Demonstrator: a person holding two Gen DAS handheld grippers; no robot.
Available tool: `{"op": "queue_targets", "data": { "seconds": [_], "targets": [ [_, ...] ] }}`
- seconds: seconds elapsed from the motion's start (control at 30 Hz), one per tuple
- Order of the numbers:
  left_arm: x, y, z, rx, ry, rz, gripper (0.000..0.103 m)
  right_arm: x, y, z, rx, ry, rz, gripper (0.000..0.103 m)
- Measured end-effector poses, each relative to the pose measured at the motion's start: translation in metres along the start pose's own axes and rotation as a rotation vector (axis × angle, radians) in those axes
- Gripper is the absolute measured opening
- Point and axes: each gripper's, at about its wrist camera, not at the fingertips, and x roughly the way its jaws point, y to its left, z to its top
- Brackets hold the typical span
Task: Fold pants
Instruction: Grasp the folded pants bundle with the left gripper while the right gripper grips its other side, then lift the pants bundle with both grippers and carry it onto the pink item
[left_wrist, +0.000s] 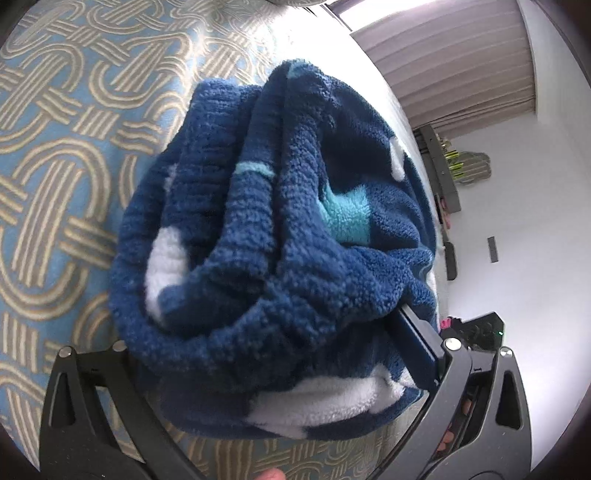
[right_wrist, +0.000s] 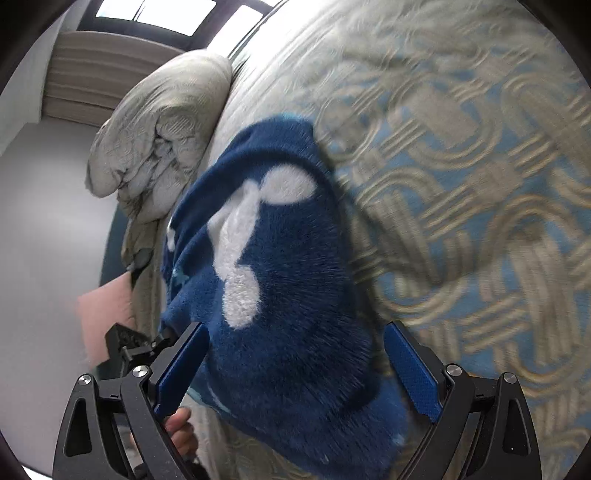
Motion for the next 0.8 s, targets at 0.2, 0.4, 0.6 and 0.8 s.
{"op": "queue_targets", "data": {
  "seconds": [0.2, 0.4, 0.6, 0.8],
  "targets": [
    [-0.010, 0.017, -0.010, -0.024, 0.024, -0.051, 0.098, 0.019, 0.003, 0.017, 0.034, 0.015, 0.093, 0.098],
    [-0.015, 0.013, -0.015, 0.017, 0.008, -0.044, 0.063, 0.019, 0.002, 0.004, -0.008, 0.002, 0.061, 0.061],
    [-0.037, -0.012, -0.010, 0.072, -0.061, -0.026, 0.049, 0.007, 0.025, 0.001, -0.094, -0.067, 0.021, 0.039],
    [-0.062, -0.033, -0.008, 0.108, -0.088, -0.072, 0.049, -0.025, 0.053, -0.004, -0.138, -0.147, 0.056, 0.038]
  ]
}}
